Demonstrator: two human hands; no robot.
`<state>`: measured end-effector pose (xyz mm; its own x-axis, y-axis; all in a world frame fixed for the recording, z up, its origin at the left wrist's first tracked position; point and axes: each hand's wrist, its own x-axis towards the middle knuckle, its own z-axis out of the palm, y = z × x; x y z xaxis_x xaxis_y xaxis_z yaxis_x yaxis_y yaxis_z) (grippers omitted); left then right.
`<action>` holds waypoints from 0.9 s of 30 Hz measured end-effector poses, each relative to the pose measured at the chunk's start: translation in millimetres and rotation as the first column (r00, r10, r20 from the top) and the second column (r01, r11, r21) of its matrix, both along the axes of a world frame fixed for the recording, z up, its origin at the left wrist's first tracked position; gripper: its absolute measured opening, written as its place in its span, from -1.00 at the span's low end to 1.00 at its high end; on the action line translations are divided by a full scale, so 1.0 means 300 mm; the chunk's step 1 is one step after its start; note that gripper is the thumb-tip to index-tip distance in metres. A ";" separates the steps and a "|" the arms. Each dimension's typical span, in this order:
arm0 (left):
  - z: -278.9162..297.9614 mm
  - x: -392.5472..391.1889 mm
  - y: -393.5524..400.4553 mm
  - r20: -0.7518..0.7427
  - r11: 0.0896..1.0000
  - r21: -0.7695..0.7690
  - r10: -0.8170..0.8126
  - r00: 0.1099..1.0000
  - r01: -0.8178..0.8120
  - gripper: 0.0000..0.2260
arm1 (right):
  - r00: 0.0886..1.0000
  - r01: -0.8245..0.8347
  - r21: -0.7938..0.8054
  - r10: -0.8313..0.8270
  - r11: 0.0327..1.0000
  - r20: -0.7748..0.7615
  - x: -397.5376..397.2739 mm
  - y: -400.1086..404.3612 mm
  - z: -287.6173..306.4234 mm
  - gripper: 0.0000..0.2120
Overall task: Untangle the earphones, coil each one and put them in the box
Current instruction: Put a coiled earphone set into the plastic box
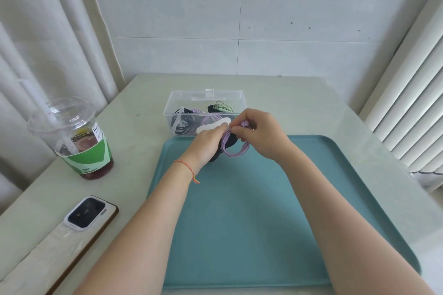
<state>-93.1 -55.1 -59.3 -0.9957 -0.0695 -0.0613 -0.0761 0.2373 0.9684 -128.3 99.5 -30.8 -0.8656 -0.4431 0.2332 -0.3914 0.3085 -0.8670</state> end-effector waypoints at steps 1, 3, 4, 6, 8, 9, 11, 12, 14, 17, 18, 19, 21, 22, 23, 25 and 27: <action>-0.002 0.000 0.001 -0.007 0.999 -0.049 -0.013 1.000 0.012 -0.55 | 1.000 0.012 0.035 -0.012 0.999 -0.021 -0.002 0.001 -0.003 -0.89; -0.008 0.000 -0.001 -0.019 0.993 -0.118 -0.015 1.000 0.013 -0.57 | 0.998 0.025 0.079 -0.021 0.997 -0.058 -0.006 0.003 -0.009 -0.89; -0.013 0.000 -0.002 -0.029 0.992 -0.125 0.000 1.000 -0.004 -0.60 | 0.998 0.025 0.092 -0.019 0.995 -0.068 -0.008 0.005 -0.011 -0.88; -0.026 0.001 -0.003 -0.059 0.992 -0.119 0.033 0.998 -0.040 -0.68 | 0.998 0.016 0.113 -0.009 0.994 -0.061 -0.011 0.011 -0.013 -0.85; -0.031 0.003 0.000 -0.076 0.992 -0.117 0.037 0.996 -0.045 -0.70 | 0.999 0.007 0.141 -0.001 0.990 -0.042 -0.015 0.017 -0.009 -0.84; -0.034 0.001 0.000 -0.086 0.992 -0.120 0.030 0.996 -0.041 -0.68 | 0.999 0.003 0.152 0.002 0.988 -0.034 -0.017 0.019 -0.008 -0.86; -0.040 -0.005 0.000 -0.116 0.989 -0.138 0.027 0.993 -0.043 -0.58 | 1.000 -0.003 0.154 0.005 0.988 -0.016 -0.021 0.022 -0.007 -0.92; -0.040 -0.007 -0.002 -0.121 0.989 -0.137 0.035 0.992 -0.051 -0.53 | 1.000 -0.005 0.151 0.007 0.989 -0.008 -0.021 0.021 -0.007 -0.94; -0.037 -0.006 -0.004 -0.127 0.987 -0.141 0.057 0.990 -0.075 -0.48 | 1.000 -0.005 0.145 0.005 0.989 0.004 -0.018 0.019 -0.006 -0.98; -0.035 -0.003 -0.007 -0.158 0.987 -0.138 0.055 0.986 -0.077 -0.50 | 0.996 -0.025 0.120 0.015 0.993 0.088 -0.018 0.022 -0.001 -0.96; -0.028 0.003 -0.004 -0.173 0.989 -0.130 0.048 0.984 -0.071 -0.50 | 0.989 -0.050 0.086 0.037 0.995 0.144 -0.019 0.027 0.001 -0.94; -0.025 0.007 -0.005 -0.185 0.991 -0.118 0.035 0.982 -0.057 -0.51 | 0.976 -0.082 0.032 0.073 0.996 0.207 -0.020 0.034 0.001 -0.93; -0.024 0.008 -0.006 -0.197 0.997 -0.079 0.004 0.980 -0.020 -0.59 | 0.932 -0.142 -0.096 0.166 0.985 0.323 -0.026 0.049 -0.004 -0.91; -0.020 0.011 -0.005 -0.195 0.999 -0.050 -0.009 0.981 -0.001 -0.68 | 0.905 -0.163 -0.155 0.210 0.974 0.371 -0.028 0.055 -0.007 -0.91; -0.016 0.014 -0.003 -0.195 1.000 -0.008 -0.010 0.981 0.009 -0.76 | 0.875 -0.175 -0.215 0.252 0.961 0.413 -0.029 0.058 -0.010 -0.89; -0.013 0.011 -0.003 -0.187 0.996 0.093 0.013 0.982 0.005 -0.89 | 0.824 -0.173 -0.331 0.320 0.928 0.467 -0.029 0.057 -0.013 -0.86; -0.009 0.009 0.001 -0.172 0.981 0.194 0.043 0.984 -0.009 -0.94 | 0.799 -0.157 -0.415 0.362 0.896 0.480 -0.025 0.049 -0.017 -0.84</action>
